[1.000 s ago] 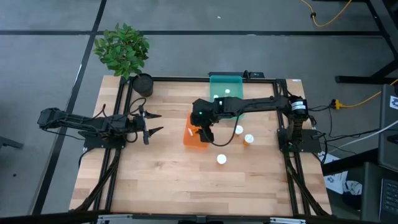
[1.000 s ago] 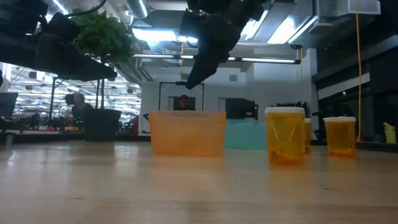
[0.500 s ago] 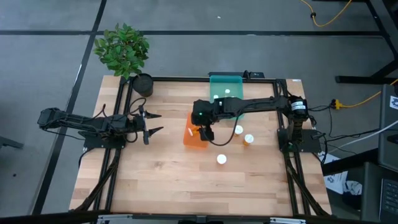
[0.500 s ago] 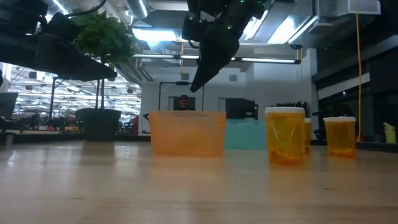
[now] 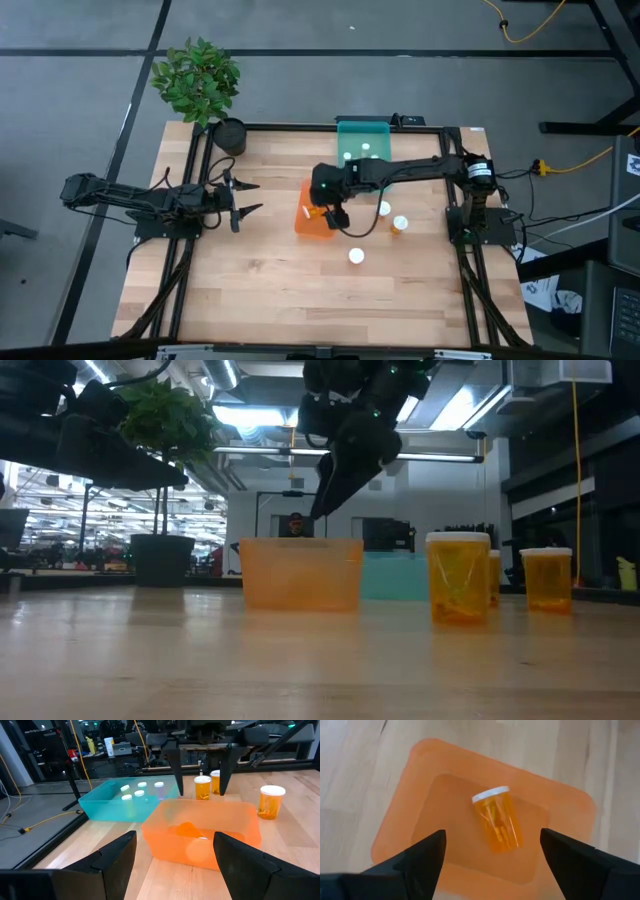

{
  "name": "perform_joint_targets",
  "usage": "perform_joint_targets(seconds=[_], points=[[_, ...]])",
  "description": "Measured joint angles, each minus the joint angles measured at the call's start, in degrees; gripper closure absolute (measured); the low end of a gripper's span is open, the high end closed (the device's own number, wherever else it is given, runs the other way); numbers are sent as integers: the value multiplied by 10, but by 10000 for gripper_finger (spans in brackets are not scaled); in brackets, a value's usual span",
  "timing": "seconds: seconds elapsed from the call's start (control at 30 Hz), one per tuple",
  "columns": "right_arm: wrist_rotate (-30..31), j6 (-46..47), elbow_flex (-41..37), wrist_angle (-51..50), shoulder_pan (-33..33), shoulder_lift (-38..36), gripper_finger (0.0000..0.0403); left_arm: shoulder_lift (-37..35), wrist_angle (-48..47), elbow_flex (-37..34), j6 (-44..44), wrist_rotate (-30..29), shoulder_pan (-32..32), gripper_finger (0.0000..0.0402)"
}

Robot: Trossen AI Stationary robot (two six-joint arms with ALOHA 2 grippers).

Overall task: Pick and place medicine bottles into bin by pill shape (circle, oval)
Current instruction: Remove the orange capsule bottle from the orange bin

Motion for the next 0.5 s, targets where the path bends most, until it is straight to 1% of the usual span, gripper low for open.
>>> perform_joint_targets(seconds=[0.13, 0.33, 0.5], points=[[-2, -3, -16, 30, 0, 11, 79, 0, 0, 0, 0, 0, 0, 145], [-2, -38, -16, 69, 1, 53, 80, 0, 0, 0, 0, 0, 0, 145], [-2, -63, -16, 98, 2, 71, 80, 0, 0, 0, 0, 0, 0, 145]])
